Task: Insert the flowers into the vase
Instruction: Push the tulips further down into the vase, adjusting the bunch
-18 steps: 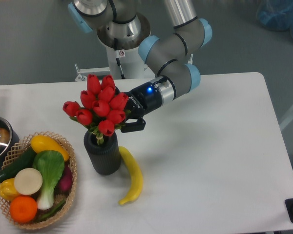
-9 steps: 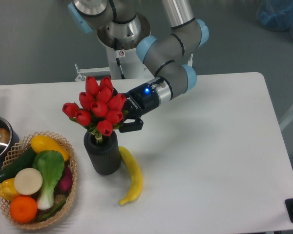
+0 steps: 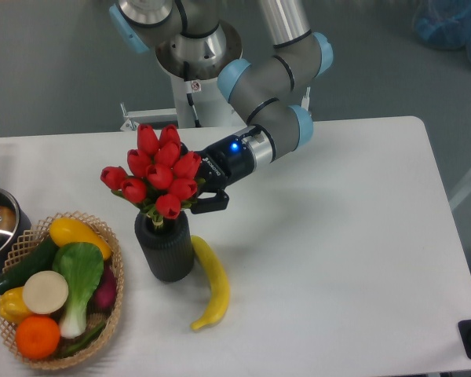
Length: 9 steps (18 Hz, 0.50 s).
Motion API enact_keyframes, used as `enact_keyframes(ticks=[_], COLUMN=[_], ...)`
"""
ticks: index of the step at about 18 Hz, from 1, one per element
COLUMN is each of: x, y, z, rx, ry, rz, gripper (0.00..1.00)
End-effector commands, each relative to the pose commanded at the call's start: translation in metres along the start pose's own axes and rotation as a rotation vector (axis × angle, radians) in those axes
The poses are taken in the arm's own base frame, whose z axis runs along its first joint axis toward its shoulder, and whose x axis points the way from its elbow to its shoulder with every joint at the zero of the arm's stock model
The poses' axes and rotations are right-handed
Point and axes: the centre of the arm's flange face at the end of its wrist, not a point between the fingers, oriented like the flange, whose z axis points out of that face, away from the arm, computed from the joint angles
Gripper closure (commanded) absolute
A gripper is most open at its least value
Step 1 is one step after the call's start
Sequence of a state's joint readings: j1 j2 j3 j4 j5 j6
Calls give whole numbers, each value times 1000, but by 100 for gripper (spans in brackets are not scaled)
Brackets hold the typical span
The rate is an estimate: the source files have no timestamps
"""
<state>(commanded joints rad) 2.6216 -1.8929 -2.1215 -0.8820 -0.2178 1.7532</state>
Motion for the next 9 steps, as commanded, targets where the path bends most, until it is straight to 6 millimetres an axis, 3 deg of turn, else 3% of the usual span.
enact_keyframes(ticks=[9], x=[4], y=[11], z=[-2], rx=[0], ry=[-4], rz=[2], gripper=[54])
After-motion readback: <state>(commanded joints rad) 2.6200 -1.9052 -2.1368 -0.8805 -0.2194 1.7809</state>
